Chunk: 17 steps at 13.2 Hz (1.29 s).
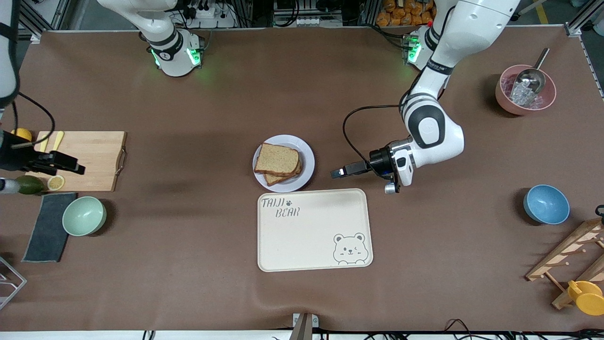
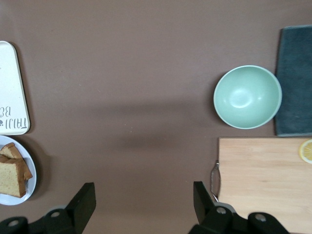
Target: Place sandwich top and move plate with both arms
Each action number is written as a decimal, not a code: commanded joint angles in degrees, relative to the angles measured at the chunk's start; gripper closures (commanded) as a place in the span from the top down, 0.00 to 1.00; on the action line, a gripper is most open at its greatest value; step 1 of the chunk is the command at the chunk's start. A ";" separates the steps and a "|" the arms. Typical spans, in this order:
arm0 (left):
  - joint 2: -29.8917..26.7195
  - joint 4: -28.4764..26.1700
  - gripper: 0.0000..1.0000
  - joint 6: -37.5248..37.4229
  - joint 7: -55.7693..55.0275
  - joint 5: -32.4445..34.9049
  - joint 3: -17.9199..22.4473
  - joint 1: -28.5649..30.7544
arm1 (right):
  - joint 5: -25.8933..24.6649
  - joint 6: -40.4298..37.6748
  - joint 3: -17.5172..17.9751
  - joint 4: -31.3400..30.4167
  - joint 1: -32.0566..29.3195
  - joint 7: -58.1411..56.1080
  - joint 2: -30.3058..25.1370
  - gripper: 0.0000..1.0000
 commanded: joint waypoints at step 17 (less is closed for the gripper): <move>5.41 -5.60 1.00 2.63 16.73 -5.90 -2.04 -4.13 | -11.76 -0.86 1.34 -1.18 0.27 -0.09 -11.37 1.00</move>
